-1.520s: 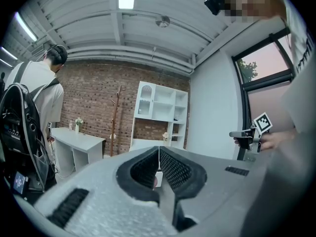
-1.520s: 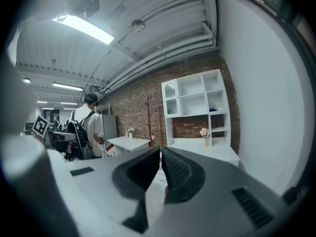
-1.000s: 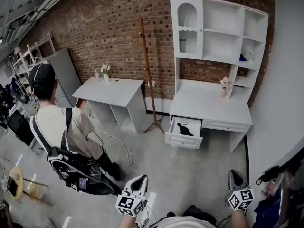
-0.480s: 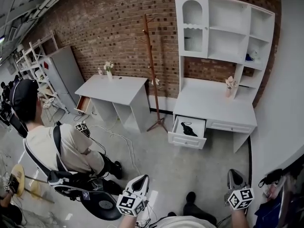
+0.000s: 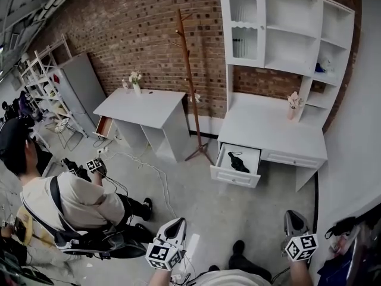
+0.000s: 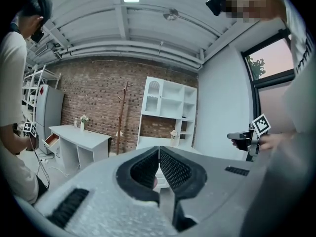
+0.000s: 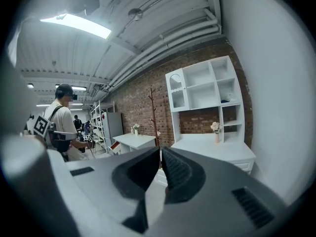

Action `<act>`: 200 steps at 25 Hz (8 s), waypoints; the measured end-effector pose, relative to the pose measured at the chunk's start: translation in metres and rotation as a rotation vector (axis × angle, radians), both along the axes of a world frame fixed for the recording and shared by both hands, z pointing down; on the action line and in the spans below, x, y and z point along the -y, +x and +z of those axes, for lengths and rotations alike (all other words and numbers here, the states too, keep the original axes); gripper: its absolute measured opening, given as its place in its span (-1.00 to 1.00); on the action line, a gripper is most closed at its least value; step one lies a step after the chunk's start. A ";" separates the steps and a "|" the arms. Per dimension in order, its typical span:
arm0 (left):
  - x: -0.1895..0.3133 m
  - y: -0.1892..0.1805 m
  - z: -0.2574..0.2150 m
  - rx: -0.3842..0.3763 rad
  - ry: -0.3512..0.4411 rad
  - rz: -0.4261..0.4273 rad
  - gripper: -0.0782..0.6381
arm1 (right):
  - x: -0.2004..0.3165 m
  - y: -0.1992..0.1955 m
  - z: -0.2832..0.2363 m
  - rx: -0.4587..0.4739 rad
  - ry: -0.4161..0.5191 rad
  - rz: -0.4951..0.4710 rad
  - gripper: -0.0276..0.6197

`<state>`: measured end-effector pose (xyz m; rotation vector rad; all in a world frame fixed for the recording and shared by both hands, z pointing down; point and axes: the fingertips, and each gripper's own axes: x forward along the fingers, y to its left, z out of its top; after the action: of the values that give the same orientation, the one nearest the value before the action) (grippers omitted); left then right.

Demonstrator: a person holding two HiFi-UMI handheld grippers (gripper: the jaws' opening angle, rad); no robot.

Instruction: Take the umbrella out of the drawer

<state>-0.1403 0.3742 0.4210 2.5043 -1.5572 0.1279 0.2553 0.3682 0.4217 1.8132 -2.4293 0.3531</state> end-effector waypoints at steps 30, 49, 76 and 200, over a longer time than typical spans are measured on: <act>0.126 0.079 0.020 0.024 -0.058 -0.138 -0.71 | 0.181 0.045 0.039 0.049 -0.078 -0.176 -0.81; 0.195 0.111 0.018 0.029 -0.061 -0.103 -0.71 | 0.237 0.065 0.047 0.071 -0.102 -0.178 -0.81; 0.416 0.069 0.045 0.050 -0.089 0.135 -0.71 | 0.395 -0.014 0.058 -0.053 -0.184 -0.071 -0.81; 0.420 0.067 0.312 -0.179 -0.609 -0.278 -0.71 | 0.503 -0.084 0.606 -0.519 -1.178 -0.249 0.09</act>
<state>-0.0736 -0.0461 0.7328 1.7727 -1.4920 0.2804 0.1717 -0.1349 1.0274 0.8976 -1.4693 0.8910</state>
